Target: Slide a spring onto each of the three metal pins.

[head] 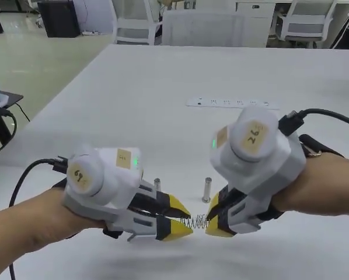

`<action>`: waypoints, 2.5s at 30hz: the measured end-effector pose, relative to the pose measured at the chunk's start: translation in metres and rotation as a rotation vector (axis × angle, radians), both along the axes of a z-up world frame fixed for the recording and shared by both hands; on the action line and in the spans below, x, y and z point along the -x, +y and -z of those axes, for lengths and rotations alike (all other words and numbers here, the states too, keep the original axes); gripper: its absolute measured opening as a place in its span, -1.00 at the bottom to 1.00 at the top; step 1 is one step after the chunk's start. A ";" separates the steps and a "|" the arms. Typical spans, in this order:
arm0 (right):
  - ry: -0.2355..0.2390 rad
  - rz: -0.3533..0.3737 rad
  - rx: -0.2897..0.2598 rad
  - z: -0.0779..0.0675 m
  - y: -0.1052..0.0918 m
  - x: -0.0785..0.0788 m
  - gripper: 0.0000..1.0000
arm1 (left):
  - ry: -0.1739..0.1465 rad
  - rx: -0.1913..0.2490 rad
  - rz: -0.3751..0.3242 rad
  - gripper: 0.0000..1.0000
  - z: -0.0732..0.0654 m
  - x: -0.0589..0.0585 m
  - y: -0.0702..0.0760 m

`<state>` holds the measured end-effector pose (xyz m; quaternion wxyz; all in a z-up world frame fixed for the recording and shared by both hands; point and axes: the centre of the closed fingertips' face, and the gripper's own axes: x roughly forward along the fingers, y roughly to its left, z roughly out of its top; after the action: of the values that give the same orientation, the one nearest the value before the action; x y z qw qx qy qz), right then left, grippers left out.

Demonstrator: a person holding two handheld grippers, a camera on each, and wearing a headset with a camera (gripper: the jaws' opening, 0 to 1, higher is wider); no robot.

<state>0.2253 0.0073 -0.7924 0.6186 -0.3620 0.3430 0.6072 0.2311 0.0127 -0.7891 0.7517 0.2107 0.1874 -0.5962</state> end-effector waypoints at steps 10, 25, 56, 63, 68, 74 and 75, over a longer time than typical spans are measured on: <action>0.004 0.005 -0.029 -0.010 0.004 0.000 -0.84 | -0.010 -0.008 0.008 -0.95 0.002 0.000 0.001; 0.021 0.030 -0.085 -0.015 0.004 0.000 -0.83 | 0.008 0.018 -0.001 -0.96 0.000 0.001 0.001; 0.043 0.051 -0.149 -0.020 0.010 0.000 -0.82 | 0.024 0.094 -0.019 -0.95 -0.015 0.000 -0.001; 0.043 0.037 -0.135 -0.022 0.013 0.002 -0.82 | 0.024 0.086 -0.019 -0.95 -0.012 0.001 -0.002; 0.045 0.041 -0.144 -0.023 0.014 0.001 -0.82 | 0.028 0.093 -0.026 -0.95 -0.013 0.000 -0.002; 0.045 0.046 -0.162 -0.026 0.016 0.001 -0.83 | 0.038 0.112 -0.034 -0.95 -0.015 -0.001 -0.002; 0.045 0.046 -0.162 -0.026 0.016 0.001 -0.83 | 0.039 0.113 -0.035 -0.96 -0.015 -0.002 -0.002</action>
<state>0.2247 0.0238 -0.7663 0.6517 -0.2891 0.3145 0.6267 0.2328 0.0107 -0.7741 0.7688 0.1529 0.1717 -0.5967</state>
